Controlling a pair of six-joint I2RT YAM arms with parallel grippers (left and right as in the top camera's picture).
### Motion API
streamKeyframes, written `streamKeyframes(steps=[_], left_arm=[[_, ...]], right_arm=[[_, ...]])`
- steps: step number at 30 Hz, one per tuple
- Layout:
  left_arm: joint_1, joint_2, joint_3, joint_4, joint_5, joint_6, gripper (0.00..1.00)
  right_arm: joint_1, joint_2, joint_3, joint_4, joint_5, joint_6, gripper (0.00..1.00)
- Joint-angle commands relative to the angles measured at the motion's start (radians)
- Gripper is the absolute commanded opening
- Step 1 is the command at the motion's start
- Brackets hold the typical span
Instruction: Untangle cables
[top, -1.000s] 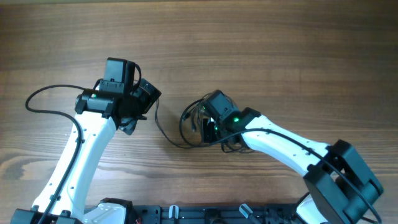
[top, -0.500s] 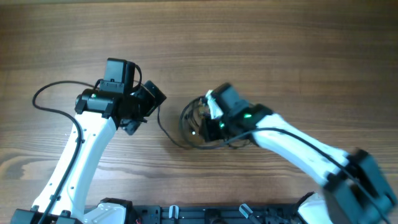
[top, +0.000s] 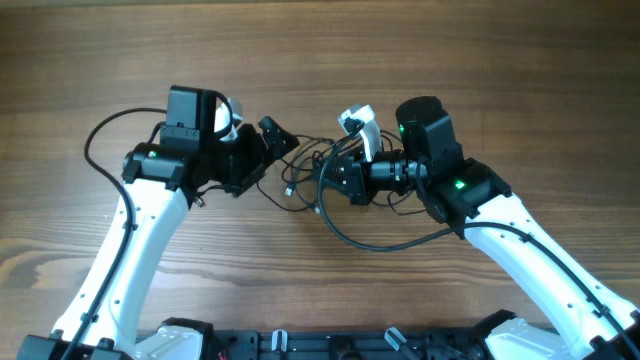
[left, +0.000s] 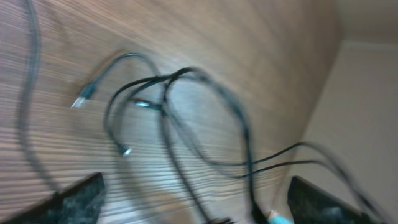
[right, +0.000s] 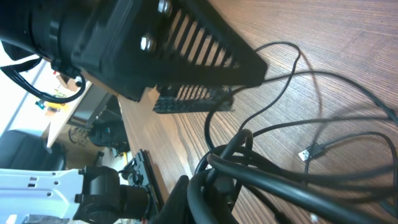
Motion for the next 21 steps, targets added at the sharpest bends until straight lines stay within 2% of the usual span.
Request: streamKeyframes(steps=[1, 2, 4, 7, 9, 10, 15, 18, 20, 21], left_arm=[[-0.072, 0.010, -0.006, 0.087, 0.026, -0.159, 0.62], [-0.103, 0.010, -0.006, 0.113, 0.019, -0.177, 0.55], [-0.151, 0.010, -0.006, 0.119, -0.033, -0.203, 0.53], [-0.211, 0.010, -0.006, 0.094, -0.118, -0.208, 0.43], [-0.236, 0.014, -0.006, 0.086, -0.140, -0.208, 0.20], [-0.241, 0.019, -0.006, 0.086, -0.144, -0.208, 0.04], [-0.224, 0.035, -0.006, 0.058, -0.264, -0.208, 0.04], [-0.164, 0.035, -0.006, -0.021, -0.336, -0.208, 0.04], [-0.098, 0.033, -0.006, -0.071, -0.324, -0.218, 0.04], [-0.058, 0.029, -0.006, -0.076, -0.287, -0.243, 0.04]], right_arm=[[0.000, -0.001, 0.010, 0.010, -0.037, -0.018, 0.04], [0.000, -0.001, 0.010, 0.010, -0.037, -0.018, 0.04], [0.000, -0.001, 0.010, 0.010, -0.037, -0.017, 0.04], [0.000, -0.001, 0.010, 0.010, -0.037, -0.018, 0.04], [0.000, -0.001, 0.010, 0.010, -0.041, -0.018, 0.04], [0.000, -0.001, 0.010, 0.010, -0.041, -0.018, 0.04], [-0.002, -0.003, 0.010, 0.007, -0.049, -0.020, 0.04], [-0.022, -0.008, 0.010, -0.022, -0.056, -0.019, 0.04], [-0.035, -0.007, 0.010, -0.077, 0.018, -0.004, 0.05], [-0.034, -0.007, 0.010, -0.131, 0.123, 0.025, 0.04]])
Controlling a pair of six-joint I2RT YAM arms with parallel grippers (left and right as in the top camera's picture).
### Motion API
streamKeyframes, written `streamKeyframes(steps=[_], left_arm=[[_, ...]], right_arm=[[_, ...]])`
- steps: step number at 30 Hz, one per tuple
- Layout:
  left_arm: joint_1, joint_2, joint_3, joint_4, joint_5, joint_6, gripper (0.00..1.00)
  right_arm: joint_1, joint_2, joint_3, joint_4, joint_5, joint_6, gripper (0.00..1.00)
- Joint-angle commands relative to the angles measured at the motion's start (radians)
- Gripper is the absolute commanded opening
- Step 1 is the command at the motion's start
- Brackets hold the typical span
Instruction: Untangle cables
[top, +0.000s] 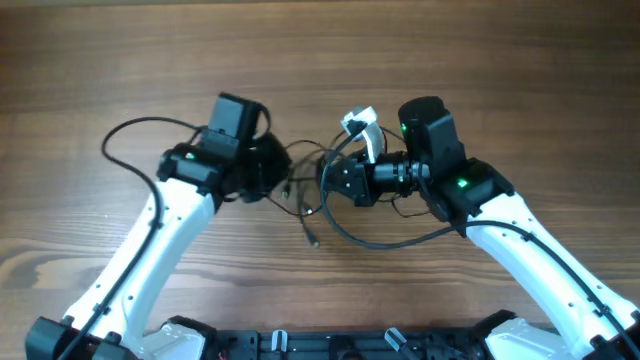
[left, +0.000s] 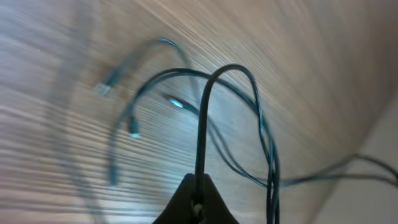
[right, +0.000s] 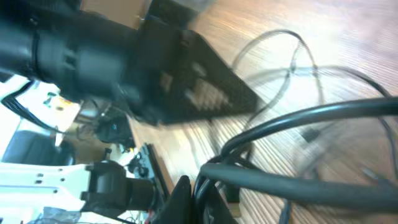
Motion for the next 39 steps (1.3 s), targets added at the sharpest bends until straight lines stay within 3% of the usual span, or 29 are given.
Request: streamKeyframes(steps=[1, 4, 6, 9, 12, 16, 19, 20, 22, 23, 24, 25, 26, 28, 29, 30, 31, 34, 37, 39], left_arm=[[0.124, -0.003, -0.006, 0.000, 0.044, -0.038, 0.04], [0.178, -0.011, -0.006, 0.115, 0.214, 0.007, 0.04], [0.180, -0.011, -0.006, 0.132, 0.208, 0.030, 0.04], [0.180, -0.011, -0.006, 0.011, 0.008, 0.029, 0.04], [0.180, -0.011, -0.006, -0.087, -0.133, 0.029, 0.04], [0.180, -0.011, -0.006, -0.144, -0.237, 0.024, 0.04], [0.180, -0.011, -0.006, -0.137, -0.256, -0.004, 0.04], [0.180, -0.011, -0.006, -0.135, -0.255, -0.035, 0.10], [0.180, -0.011, -0.006, -0.135, -0.223, -0.078, 0.63], [0.180, -0.011, -0.006, -0.135, -0.191, -0.080, 0.86], [0.179, -0.011, -0.006, -0.135, -0.162, -0.079, 1.00], [0.177, -0.011, -0.006, -0.137, -0.136, -0.079, 1.00], [0.173, -0.011, -0.006, -0.138, -0.114, -0.079, 1.00], [0.155, -0.011, -0.006, -0.120, -0.061, -0.053, 1.00], [0.141, -0.011, -0.006, -0.098, -0.028, -0.015, 1.00], [0.109, -0.011, -0.006, -0.060, 0.010, 0.037, 1.00], [0.072, -0.011, -0.006, -0.032, 0.010, 0.058, 1.00], [-0.065, -0.008, -0.006, 0.058, -0.031, 0.064, 0.84], [-0.198, 0.015, -0.006, 0.116, -0.144, 0.045, 0.81], [-0.251, 0.047, -0.006, 0.123, -0.193, -0.046, 0.72]], right_arm=[[-0.006, -0.004, 0.008, -0.109, 0.237, 0.043, 0.04], [-0.001, 0.010, -0.005, -0.170, 0.449, 0.107, 0.04], [-0.001, 0.019, -0.007, -0.187, 0.503, 0.147, 0.04], [-0.001, 0.019, -0.007, -0.258, 0.623, 0.138, 0.04], [-0.001, 0.019, -0.007, -0.411, 0.874, 0.149, 0.08], [-0.001, 0.019, -0.007, -0.595, 1.163, 0.299, 0.13], [-0.007, 0.019, -0.007, -0.598, 1.137, 0.327, 0.13], [-0.006, 0.019, -0.007, -0.552, 1.050, 0.318, 0.04], [-0.006, 0.019, -0.007, -0.475, 0.912, 0.294, 0.05], [-0.006, 0.019, -0.007, -0.420, 0.839, 0.266, 0.05], [-0.006, 0.019, -0.007, -0.367, 0.766, 0.238, 0.09], [-0.006, 0.019, -0.007, -0.311, 0.695, 0.211, 0.21], [-0.006, 0.019, -0.007, -0.272, 0.661, 0.201, 0.41], [-0.007, 0.019, -0.007, -0.251, 0.674, 0.189, 0.58], [-0.007, 0.019, -0.007, -0.258, 0.700, 0.212, 0.83], [-0.008, 0.019, -0.007, -0.270, 0.729, 0.290, 0.90], [-0.014, 0.019, -0.007, -0.282, 0.748, 0.376, 0.93], [-0.064, 0.019, -0.007, -0.302, 0.781, 0.560, 1.00], [-0.181, 0.019, -0.007, -0.319, 0.777, 0.588, 1.00], [-0.262, 0.019, -0.007, -0.355, 0.772, 0.581, 1.00]])
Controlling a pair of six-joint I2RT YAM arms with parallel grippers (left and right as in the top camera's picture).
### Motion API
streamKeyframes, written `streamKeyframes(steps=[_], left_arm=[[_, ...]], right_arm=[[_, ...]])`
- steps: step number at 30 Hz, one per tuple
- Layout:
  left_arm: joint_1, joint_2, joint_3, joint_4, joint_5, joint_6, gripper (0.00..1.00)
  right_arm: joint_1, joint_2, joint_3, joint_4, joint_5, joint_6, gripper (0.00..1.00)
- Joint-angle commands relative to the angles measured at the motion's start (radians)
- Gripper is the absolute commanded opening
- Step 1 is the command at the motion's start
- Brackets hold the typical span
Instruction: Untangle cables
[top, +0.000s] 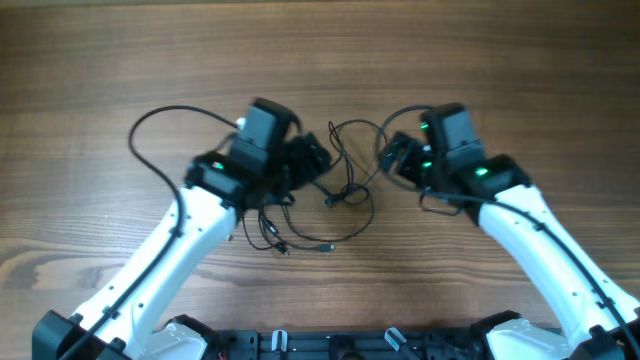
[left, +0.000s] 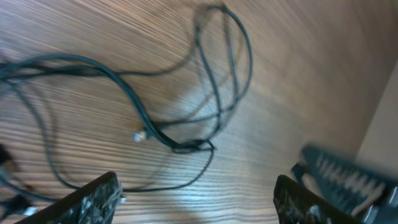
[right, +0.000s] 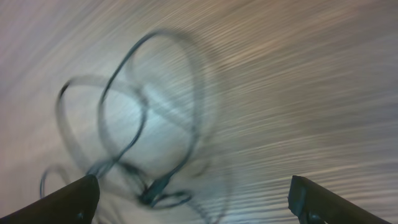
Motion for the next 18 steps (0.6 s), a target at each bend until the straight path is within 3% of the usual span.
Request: streamKeyframes(steps=[1, 5, 10, 15, 18], left_arm=[[-0.091, 0.063, -0.003, 0.013, -0.107, -0.114, 0.64], [-0.158, 0.157, -0.003, 0.013, -0.100, -0.254, 0.49], [-0.256, 0.277, -0.003, 0.059, -0.109, -0.387, 0.58], [-0.314, 0.363, -0.003, 0.062, -0.201, -0.648, 0.49], [-0.342, 0.396, -0.003, 0.062, -0.278, -0.715, 0.50]], right_arm=[[-0.143, 0.006, 0.001, -0.054, 0.021, 0.061, 1.00], [-0.269, 0.006, 0.001, -0.069, 0.018, -0.092, 1.00], [-0.332, 0.008, 0.001, -0.061, 0.021, -0.148, 1.00], [-0.332, 0.008, 0.001, -0.068, 0.021, -0.185, 1.00], [-0.332, 0.008, 0.001, -0.080, 0.021, -0.208, 1.00]])
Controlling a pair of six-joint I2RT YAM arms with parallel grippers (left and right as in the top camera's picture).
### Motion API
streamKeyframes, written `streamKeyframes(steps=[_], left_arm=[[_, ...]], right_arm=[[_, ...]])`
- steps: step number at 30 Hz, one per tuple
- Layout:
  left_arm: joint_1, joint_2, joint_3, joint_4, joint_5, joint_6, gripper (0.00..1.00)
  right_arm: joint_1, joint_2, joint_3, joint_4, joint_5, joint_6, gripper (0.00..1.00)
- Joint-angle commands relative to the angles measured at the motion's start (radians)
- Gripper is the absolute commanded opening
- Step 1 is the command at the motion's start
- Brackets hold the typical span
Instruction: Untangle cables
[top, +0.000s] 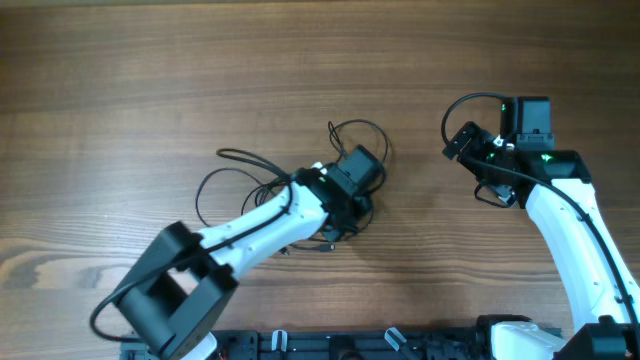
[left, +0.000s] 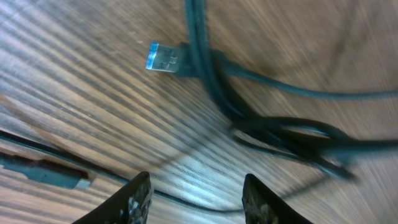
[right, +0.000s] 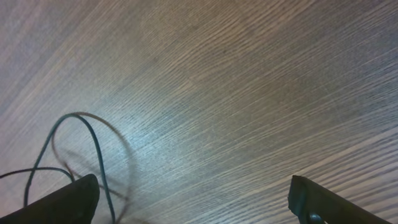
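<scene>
A tangle of thin black cables (top: 300, 205) lies mid-table, with loops (top: 357, 133) reaching toward the far side. My left gripper (top: 357, 188) hangs low over the tangle's right part, open. In the left wrist view the left gripper (left: 198, 200) has a thin cable (left: 205, 202) running across the gap between its fingers. A USB plug (left: 163, 59) and a knot of strands (left: 292, 137) lie just ahead. My right gripper (top: 459, 142) stands off to the right, open and empty. The right wrist view shows only one cable loop (right: 93, 143) at its left.
The wood table (top: 150, 80) carries nothing else. A second connector (left: 59, 173) lies at the lower left of the left wrist view. The right arm's own cable (top: 470, 105) arches above its wrist.
My left gripper moved right and down onto the tangle, now close above the strands. My right gripper moved right, away from the cables. Both stayed open.
At first my right gripper was shut on a thick cable bundle while the left stood open beside it. Then both were shut on cables. Later both were open with the cables spread on the table. Now the left is low over them and the right is withdrawn.
</scene>
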Motion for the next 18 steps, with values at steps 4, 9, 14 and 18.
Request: streamKeyframes(steps=[4, 9, 14, 18], left_arm=[[-0.045, 0.048, -0.003, 0.031, -0.240, -0.153, 0.59], [-0.045, 0.058, -0.003, 0.089, -0.266, -0.153, 0.46], [-0.045, 0.103, -0.003, 0.127, -0.267, -0.153, 0.35], [-0.045, 0.122, -0.003, 0.140, -0.267, -0.153, 0.31]], right_arm=[[-0.002, 0.008, 0.001, -0.009, 0.010, -0.060, 1.00], [-0.002, 0.013, 0.001, -0.008, 0.010, -0.061, 1.00], [-0.002, 0.030, 0.001, -0.005, 0.010, -0.061, 1.00], [-0.002, 0.036, 0.001, -0.005, 0.010, -0.061, 1.00]])
